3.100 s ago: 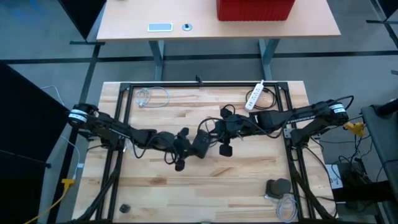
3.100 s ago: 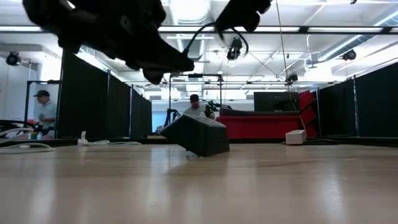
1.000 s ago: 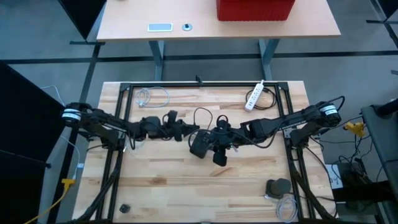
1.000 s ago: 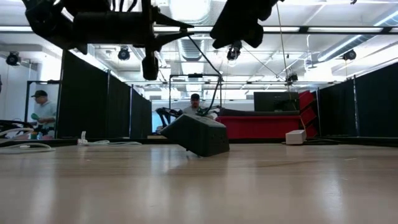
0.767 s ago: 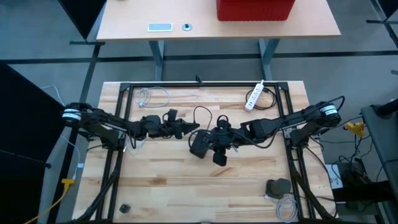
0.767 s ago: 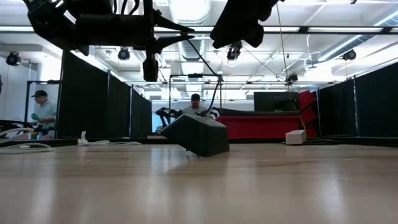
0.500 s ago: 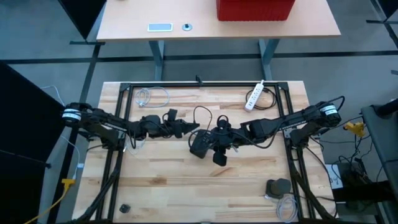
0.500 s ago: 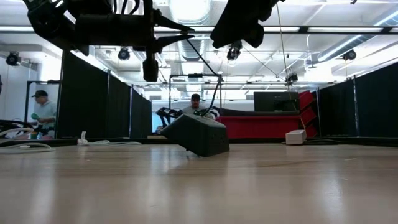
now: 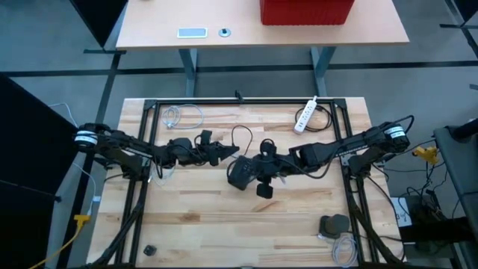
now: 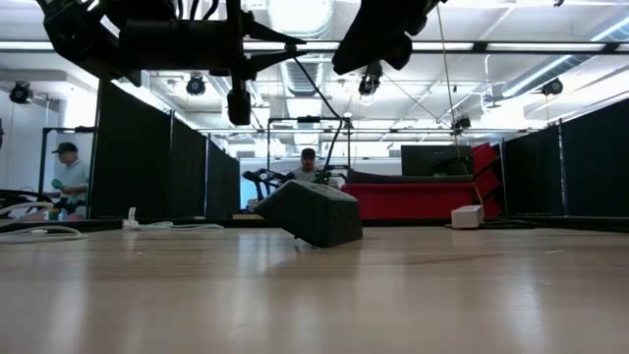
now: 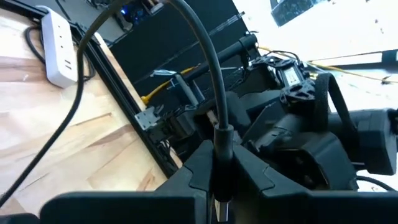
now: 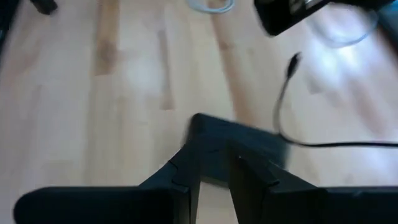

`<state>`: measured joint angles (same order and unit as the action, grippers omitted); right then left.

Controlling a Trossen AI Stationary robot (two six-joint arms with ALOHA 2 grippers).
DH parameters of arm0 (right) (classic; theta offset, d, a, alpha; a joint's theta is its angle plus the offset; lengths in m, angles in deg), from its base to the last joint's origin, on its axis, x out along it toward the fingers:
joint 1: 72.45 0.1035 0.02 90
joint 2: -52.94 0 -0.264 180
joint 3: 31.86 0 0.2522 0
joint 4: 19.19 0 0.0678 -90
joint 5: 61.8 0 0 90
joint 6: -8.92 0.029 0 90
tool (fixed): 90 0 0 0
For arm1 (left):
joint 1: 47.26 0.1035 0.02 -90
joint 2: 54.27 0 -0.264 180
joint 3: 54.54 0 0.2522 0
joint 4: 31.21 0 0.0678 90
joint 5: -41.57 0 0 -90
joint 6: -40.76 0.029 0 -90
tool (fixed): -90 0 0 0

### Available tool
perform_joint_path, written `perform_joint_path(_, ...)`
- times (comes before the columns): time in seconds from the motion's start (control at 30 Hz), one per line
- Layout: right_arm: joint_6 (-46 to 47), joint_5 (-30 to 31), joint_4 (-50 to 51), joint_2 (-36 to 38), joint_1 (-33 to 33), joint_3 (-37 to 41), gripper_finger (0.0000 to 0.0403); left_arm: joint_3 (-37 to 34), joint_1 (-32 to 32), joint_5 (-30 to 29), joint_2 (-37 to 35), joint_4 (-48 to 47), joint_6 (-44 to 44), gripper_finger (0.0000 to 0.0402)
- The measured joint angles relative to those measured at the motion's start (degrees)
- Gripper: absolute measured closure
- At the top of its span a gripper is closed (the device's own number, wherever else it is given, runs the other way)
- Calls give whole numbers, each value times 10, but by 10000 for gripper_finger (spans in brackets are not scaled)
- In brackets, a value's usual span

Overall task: Insert USB
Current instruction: Insert the bottom black charger cable into the top black outlet extension

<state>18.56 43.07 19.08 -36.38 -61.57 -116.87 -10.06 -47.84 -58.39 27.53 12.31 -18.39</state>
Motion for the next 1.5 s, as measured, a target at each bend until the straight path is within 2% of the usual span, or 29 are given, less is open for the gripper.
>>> perform_joint_path(0.1,-50,40,-24,-4,4,0,358,0,-2,0,0,1,-23,382)
perform_joint_path(0.23,-98,42,-89,-15,8,1,367,0,-5,1,0,32,-94,382)
perform_joint_path(0.43,-159,43,-137,-23,10,-3,376,0,-4,-3,-3,94,-153,376)
perform_joint_path(0.87,-172,48,-166,-23,10,-3,379,0,-3,-28,-13,124,-155,380)
perform_joint_path(1.2,-77,46,-171,-23,11,-12,380,0,-3,-9,-13,134,-139,380)
perform_joint_path(1.3,-69,44,-171,-23,12,-12,379,0,-3,4,-13,139,-118,380)
perform_joint_path(1.37,-55,34,-170,-22,12,-12,379,0,-3,25,-13,146,-69,380)
perform_joint_path(1.5,-15,3,-163,-8,16,-4,386,0,-24,79,-13,95,132,380)
